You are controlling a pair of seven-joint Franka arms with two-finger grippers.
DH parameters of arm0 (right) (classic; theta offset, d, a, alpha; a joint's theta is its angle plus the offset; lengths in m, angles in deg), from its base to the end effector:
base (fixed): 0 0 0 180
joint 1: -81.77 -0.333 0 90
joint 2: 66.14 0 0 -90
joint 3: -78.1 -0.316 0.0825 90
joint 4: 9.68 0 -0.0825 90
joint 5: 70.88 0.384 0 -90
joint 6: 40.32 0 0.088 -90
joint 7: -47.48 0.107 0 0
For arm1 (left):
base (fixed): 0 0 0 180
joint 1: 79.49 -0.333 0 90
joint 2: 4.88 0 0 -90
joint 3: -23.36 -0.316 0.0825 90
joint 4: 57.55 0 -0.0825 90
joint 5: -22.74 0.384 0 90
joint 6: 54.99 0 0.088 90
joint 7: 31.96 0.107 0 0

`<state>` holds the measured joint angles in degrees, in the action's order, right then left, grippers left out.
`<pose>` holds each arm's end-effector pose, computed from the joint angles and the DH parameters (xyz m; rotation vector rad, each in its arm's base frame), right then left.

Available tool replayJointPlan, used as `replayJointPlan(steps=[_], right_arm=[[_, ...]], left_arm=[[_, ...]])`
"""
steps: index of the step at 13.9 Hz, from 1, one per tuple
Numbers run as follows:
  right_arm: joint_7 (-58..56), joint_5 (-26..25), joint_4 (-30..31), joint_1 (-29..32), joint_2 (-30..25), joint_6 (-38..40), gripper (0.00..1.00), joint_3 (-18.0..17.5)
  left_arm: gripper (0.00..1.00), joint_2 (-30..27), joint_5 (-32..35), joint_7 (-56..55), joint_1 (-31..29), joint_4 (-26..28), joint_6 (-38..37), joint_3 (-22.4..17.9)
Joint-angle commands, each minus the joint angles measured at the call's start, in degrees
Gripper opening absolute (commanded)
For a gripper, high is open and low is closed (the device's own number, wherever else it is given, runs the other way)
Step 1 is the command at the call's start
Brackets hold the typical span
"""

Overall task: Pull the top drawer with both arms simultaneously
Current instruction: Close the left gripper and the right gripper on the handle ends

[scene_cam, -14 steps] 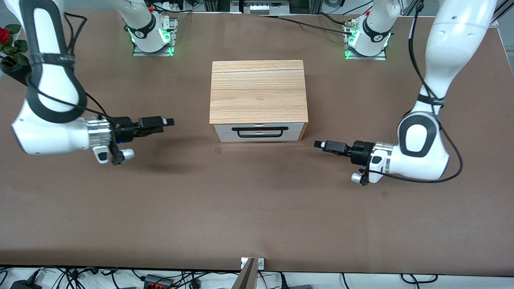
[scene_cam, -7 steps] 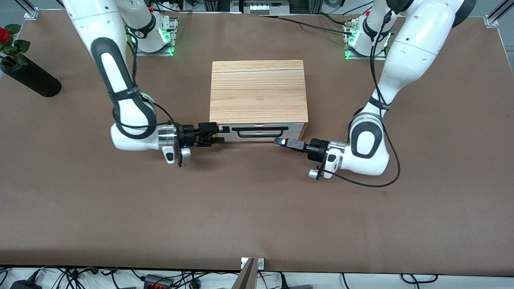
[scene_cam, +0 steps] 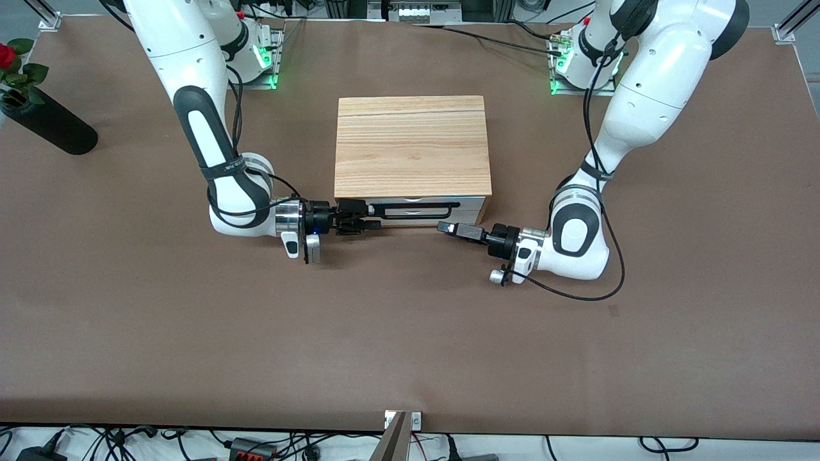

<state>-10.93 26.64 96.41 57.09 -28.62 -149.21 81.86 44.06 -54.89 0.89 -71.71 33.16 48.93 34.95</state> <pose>0.5608 0.2943 0.1818 -1.7898 -0.1599 -0.0210 0.6117 -0.2807 0.1641 1.7579 -0.0111 -0.3844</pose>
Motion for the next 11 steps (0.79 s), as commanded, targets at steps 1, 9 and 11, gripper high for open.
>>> replayJointPlan(steps=[1, 9, 11], right_arm=[[-1.4, 1.2, 1.5, -0.4, -1.1, 0.3, 0.49, 0.2], [-1.4, 1.2, 2.2, -0.1, -1.0, 2.6, 0.31, 0.2], [-1.4, 1.2, 2.2, 0.0, -1.0, 2.8, 0.22, 0.3]], left_arm=[[0.8, -1.2, -1.3, 1.5, -0.6, 1.5, -2.2, 0.1], [0.64, -6.1, -1.1, 3.2, -2.3, 6.9, -5.8, 0.0], [0.55, -6.1, -1.1, 3.4, -2.1, 7.3, -5.7, 0.0]])
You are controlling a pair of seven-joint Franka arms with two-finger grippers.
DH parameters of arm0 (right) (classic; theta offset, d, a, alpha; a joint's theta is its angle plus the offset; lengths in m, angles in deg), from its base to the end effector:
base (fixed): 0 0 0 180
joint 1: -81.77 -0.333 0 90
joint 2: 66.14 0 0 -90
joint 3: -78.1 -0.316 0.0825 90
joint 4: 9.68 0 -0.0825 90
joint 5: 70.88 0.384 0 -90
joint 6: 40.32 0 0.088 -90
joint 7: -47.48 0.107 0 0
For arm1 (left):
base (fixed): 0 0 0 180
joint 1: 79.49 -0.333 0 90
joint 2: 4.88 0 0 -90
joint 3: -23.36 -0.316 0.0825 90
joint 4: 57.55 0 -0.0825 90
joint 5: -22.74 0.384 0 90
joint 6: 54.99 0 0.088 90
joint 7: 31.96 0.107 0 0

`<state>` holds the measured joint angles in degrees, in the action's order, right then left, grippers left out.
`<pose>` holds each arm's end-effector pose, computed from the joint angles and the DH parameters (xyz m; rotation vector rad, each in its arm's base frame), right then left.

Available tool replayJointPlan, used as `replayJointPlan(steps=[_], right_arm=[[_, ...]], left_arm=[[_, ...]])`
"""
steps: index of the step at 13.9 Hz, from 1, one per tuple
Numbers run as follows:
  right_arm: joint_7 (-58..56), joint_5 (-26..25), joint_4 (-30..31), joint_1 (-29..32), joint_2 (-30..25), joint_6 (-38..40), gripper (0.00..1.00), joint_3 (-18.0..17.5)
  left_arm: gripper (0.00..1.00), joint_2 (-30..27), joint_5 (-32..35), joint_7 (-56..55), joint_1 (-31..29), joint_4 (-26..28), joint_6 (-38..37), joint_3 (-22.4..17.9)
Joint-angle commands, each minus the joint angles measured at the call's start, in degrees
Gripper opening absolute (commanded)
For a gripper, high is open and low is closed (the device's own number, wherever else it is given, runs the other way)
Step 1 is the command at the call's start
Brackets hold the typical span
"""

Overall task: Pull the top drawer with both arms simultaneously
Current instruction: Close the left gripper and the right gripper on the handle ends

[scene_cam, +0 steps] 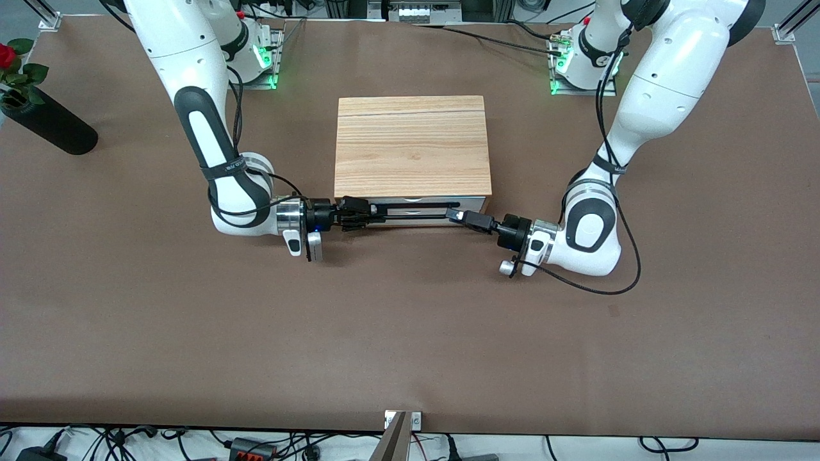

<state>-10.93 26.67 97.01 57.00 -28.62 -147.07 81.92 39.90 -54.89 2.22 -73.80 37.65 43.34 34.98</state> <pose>0.5546 0.2968 0.1804 -1.7626 -0.1665 0.0077 0.5973 -0.2650 0.1880 1.6959 -0.0533 -0.4204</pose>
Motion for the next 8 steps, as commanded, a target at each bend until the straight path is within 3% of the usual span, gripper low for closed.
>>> replayJointPlan(steps=[1, 6, 8], right_arm=[[-1.4, 1.2, 1.6, 0.1, -1.0, 0.7, 0.2, 0.1], [-1.4, 1.2, 1.3, 0.4, -1.0, 0.7, 0.12, 0.2], [-1.4, 1.2, 1.3, 0.4, -0.9, 0.7, 0.11, 0.2]], left_arm=[[0.54, -2.0, -1.0, 3.3, 0.2, 3.1, -0.1, 0.0], [0.56, -2.0, -1.1, 6.4, 0.5, 4.5, 0.4, 0.0], [0.39, -2.0, -1.1, 6.4, 0.6, 4.4, 0.4, 0.0]])
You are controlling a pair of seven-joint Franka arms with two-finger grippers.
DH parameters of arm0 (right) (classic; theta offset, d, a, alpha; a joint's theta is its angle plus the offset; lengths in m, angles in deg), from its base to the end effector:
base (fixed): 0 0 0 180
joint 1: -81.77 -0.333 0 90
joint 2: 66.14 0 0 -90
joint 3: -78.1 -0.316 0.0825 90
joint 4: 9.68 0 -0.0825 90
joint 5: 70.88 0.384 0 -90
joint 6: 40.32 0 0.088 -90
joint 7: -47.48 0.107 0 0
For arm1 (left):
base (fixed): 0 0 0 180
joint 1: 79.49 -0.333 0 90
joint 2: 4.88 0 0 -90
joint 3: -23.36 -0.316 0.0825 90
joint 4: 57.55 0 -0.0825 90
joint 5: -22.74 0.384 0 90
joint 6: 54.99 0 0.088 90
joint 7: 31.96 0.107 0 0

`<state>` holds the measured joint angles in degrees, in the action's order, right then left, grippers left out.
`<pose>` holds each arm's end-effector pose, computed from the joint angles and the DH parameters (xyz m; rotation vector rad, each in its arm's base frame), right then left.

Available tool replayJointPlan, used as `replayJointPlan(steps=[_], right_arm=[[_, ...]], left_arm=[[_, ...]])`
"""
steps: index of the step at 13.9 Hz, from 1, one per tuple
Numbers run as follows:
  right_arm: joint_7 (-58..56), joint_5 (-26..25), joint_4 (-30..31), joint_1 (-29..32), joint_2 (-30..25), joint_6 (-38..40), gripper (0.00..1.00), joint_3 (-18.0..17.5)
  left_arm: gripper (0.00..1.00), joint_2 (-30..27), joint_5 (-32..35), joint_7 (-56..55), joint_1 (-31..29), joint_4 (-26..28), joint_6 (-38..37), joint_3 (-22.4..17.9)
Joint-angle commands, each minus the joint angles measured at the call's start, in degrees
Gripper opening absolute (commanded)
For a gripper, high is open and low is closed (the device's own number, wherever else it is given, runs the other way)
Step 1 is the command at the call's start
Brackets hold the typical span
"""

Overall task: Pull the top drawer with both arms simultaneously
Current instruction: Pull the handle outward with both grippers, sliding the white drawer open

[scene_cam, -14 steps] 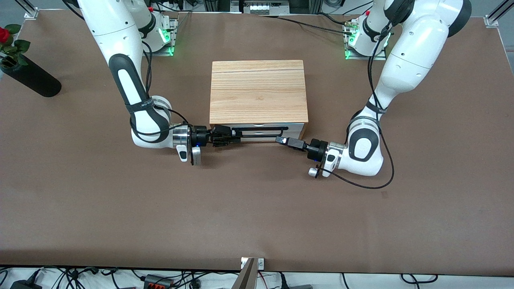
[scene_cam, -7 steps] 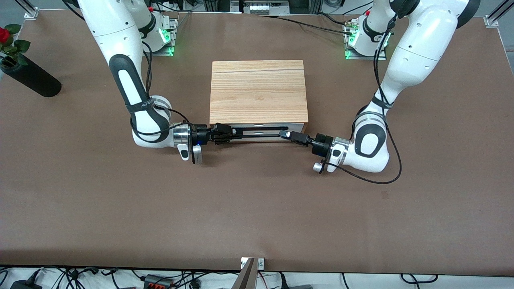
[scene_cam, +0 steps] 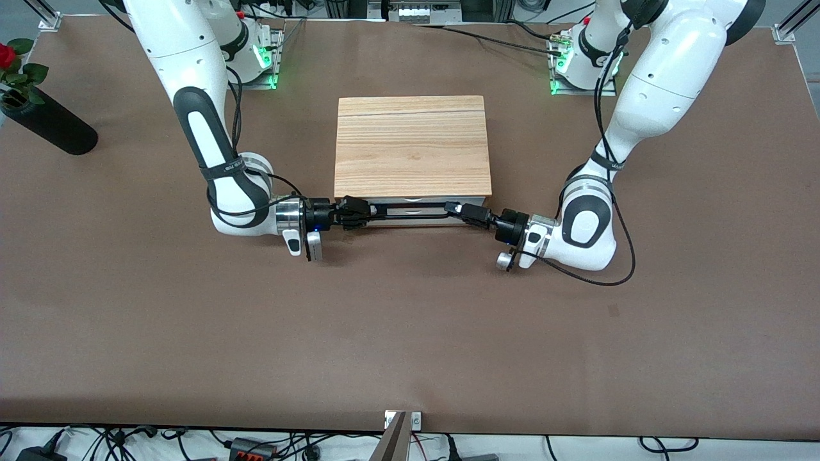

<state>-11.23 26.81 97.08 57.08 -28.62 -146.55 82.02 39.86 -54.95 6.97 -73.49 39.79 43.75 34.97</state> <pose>0.5546 0.2959 0.1806 -1.7549 -0.1692 0.0063 0.5841 -0.2664 0.1747 1.6940 -0.1008 -0.3918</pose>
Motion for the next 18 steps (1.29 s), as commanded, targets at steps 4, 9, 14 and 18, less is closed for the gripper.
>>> replayJointPlan(steps=[4, 9, 14, 18], right_arm=[[-1.1, 0.9, 1.2, 0.4, -0.9, 0.1, 0.09, 0.1], [-1.1, 0.9, 1.1, 0.4, -0.9, 0.1, 0.09, 0.1], [-1.1, 0.9, 0.5, 0.4, -0.9, 0.1, 0.07, 0.1], [-0.2, 0.9, -1.7, 0.4, 0.0, -0.6, 0.07, 0.2]], left_arm=[[0.21, -1.8, -1.1, 1.8, 0.2, 1.8, 0.1, 0.0], [0.17, -1.2, -1.1, 1.8, 0.8, -1.0, 3.4, 0.0], [0.16, 0.3, -1.2, 1.2, 0.8, -3.7, 5.7, 0.0], [0.16, 0.5, -1.0, 0.8, 0.8, -4.3, 6.0, -0.1]])
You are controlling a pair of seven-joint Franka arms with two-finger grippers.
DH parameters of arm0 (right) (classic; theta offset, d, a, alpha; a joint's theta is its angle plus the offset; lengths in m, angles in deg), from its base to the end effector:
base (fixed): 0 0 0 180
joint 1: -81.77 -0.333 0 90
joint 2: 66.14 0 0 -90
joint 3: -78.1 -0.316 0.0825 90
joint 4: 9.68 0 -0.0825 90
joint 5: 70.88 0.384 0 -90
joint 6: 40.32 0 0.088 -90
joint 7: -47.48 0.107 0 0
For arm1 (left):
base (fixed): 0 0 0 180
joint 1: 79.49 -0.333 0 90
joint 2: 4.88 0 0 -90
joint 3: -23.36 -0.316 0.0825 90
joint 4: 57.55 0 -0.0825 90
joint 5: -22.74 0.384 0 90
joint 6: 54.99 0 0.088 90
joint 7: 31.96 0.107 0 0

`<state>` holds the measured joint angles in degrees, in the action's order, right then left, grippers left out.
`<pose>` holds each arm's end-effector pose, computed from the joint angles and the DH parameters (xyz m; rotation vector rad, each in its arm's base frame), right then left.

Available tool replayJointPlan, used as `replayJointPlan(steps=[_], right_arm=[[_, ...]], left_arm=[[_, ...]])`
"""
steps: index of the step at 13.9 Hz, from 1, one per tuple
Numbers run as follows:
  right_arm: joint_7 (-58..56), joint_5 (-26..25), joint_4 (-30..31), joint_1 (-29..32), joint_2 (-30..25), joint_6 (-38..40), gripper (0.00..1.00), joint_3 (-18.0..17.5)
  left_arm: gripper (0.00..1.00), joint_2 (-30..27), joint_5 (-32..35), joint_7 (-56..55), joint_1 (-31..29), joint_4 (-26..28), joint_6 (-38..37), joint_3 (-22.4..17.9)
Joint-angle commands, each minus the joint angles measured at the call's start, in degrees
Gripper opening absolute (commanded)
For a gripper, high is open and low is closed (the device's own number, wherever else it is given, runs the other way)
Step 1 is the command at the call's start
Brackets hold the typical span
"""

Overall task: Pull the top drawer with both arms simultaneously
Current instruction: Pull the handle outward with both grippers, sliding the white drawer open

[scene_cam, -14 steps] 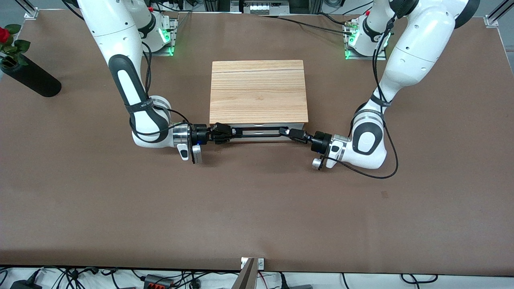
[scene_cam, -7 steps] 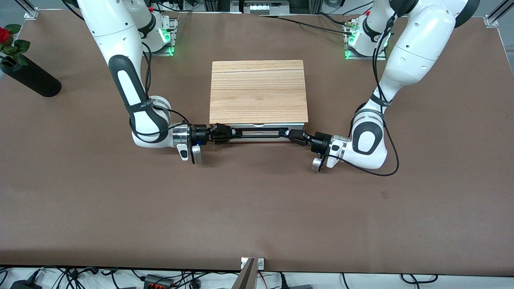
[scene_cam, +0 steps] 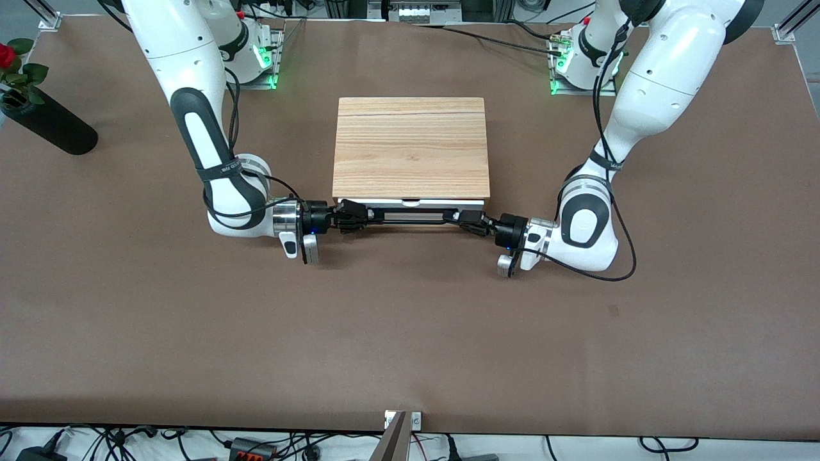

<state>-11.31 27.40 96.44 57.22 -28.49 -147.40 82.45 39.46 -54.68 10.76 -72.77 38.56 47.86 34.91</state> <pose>0.5623 0.2907 0.1826 -1.7640 -0.1568 -0.0221 0.5959 -0.2688 0.1813 1.7434 -0.1587 -0.2796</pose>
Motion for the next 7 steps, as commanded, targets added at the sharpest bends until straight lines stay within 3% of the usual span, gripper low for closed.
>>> replayJointPlan(steps=[1, 7], right_arm=[[0.1, 0.3, -3.0, 0.4, 0.8, 0.3, 0.07, 0.0], [0.3, 0.3, -13.1, 1.6, 7.9, 0.2, 0.07, 0.1]], left_arm=[[0.16, 1.0, -1.2, -3.1, 0.0, -3.2, 2.2, -0.4], [0.16, 4.4, -0.9, -3.2, -0.7, -9.3, 2.4, -0.9]])
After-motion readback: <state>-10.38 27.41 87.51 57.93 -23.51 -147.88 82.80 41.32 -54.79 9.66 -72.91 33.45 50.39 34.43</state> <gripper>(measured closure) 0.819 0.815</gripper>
